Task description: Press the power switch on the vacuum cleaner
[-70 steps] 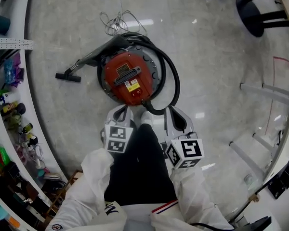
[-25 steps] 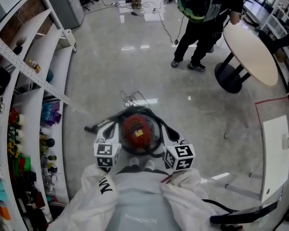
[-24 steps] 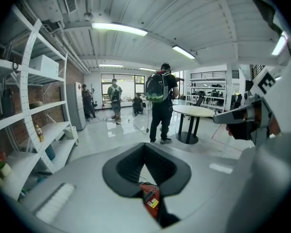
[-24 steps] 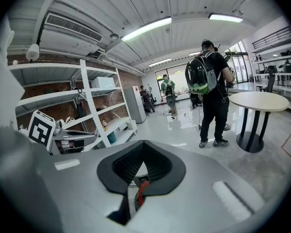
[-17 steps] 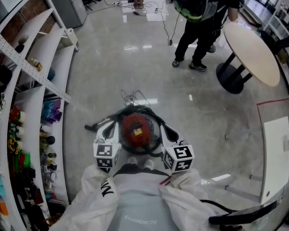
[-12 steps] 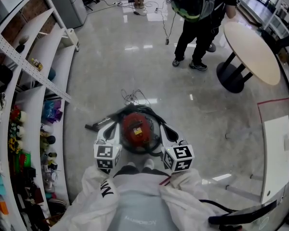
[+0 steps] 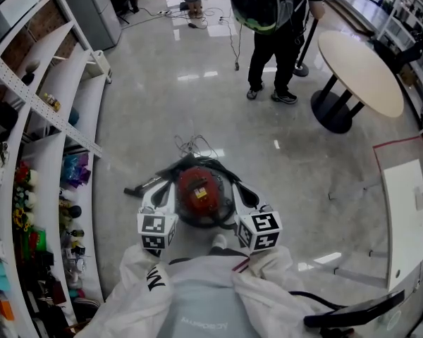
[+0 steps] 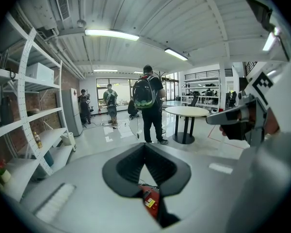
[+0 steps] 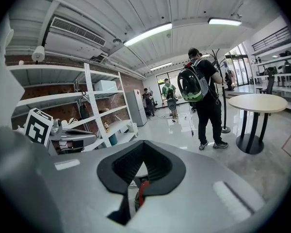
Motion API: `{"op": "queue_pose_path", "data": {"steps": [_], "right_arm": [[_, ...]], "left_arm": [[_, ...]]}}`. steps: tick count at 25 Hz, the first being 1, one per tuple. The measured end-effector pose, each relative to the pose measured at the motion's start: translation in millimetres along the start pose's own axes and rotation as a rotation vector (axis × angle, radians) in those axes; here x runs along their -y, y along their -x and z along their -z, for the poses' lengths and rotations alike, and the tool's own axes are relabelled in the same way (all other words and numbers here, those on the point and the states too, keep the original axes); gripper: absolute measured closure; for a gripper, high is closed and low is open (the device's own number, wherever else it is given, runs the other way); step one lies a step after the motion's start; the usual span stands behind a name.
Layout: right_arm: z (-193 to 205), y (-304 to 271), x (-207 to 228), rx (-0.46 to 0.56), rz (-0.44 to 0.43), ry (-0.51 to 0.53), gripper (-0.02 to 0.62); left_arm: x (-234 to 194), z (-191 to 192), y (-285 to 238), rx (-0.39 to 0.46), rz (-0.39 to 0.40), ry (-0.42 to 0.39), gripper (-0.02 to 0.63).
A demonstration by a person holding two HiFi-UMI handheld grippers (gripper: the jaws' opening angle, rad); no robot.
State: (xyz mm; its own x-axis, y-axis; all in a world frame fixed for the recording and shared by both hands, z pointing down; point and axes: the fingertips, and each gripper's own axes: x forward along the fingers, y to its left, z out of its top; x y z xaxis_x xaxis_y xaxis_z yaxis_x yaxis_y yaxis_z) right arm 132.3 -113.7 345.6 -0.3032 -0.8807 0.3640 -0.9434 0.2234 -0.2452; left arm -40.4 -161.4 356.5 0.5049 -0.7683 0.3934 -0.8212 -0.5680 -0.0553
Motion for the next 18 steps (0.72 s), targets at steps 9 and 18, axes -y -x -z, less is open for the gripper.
{"op": "queue_pose_path", "data": {"steps": [9,18], "right_arm": [[7.5,12.2,-49.3,0.006,-0.014,0.027,0.595],[27.0,37.7,-85.2,0.004,0.035,0.038,0.595]], "left_arm": [[-14.7,17.9,44.2,0.005,-0.004,0.017,0.606],[-19.8,35.4,81.9,0.031,0.033,0.025,0.606]]}}
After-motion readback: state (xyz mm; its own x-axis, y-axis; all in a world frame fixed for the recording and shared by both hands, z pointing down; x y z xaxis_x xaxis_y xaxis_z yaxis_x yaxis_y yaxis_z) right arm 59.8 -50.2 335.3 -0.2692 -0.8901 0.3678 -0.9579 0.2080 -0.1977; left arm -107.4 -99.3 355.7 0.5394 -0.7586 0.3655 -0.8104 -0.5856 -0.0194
